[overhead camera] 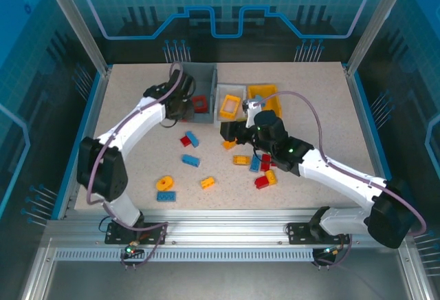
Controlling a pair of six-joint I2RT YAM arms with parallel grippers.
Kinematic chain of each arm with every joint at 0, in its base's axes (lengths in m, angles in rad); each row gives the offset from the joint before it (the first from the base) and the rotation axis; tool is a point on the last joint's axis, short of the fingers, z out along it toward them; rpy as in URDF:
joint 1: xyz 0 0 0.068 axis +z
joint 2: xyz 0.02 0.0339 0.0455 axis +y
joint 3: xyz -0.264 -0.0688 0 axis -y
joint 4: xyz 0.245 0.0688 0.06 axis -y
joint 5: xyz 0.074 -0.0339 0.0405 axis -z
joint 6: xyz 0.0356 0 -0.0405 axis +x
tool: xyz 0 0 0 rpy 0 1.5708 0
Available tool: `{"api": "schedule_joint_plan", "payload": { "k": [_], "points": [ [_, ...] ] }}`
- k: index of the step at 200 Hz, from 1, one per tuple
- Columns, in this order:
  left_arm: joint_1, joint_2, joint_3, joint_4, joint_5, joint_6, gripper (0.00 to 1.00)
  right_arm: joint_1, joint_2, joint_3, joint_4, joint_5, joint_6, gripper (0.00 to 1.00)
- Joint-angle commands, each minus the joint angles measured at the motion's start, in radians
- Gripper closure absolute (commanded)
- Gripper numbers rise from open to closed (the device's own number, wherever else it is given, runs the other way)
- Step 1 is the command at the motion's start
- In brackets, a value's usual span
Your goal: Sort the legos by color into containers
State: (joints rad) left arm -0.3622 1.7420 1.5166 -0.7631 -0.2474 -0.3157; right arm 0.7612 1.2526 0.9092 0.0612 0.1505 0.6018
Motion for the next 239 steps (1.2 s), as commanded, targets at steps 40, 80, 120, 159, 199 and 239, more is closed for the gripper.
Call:
{"api": "schedule_joint_plan", "payload": {
  "k": [40, 80, 120, 159, 199, 239],
  "points": [
    [0.014, 0.359, 0.394, -0.152, -0.172, -0.026, 0.63, -0.04, 0.037, 0.074, 0.002, -0.002, -0.003, 0.32],
    [0.02, 0.453, 0.458, -0.154, -0.171, -0.029, 0.56, -0.047, 0.03, 0.045, 0.003, -0.008, 0.004, 0.32],
    [0.02, 0.445, 0.42, -0.144, -0.175, -0.04, 0.44, -0.051, 0.03, 0.031, -0.009, -0.018, 0.012, 0.31],
    [0.013, 0.335, 0.369, -0.115, -0.178, -0.043, 0.43, -0.054, 0.019, 0.025, -0.061, 0.011, 0.012, 0.31],
    [-0.051, 0.105, 0.238, -0.045, -0.127, -0.081, 0.42, -0.075, 0.025, 0.054, -0.295, 0.127, 0.073, 0.34],
    [-0.247, -0.162, -0.07, 0.169, 0.034, -0.135, 0.38, -0.195, 0.112, 0.064, -0.513, 0.102, 0.052, 0.32]
  ]
}}
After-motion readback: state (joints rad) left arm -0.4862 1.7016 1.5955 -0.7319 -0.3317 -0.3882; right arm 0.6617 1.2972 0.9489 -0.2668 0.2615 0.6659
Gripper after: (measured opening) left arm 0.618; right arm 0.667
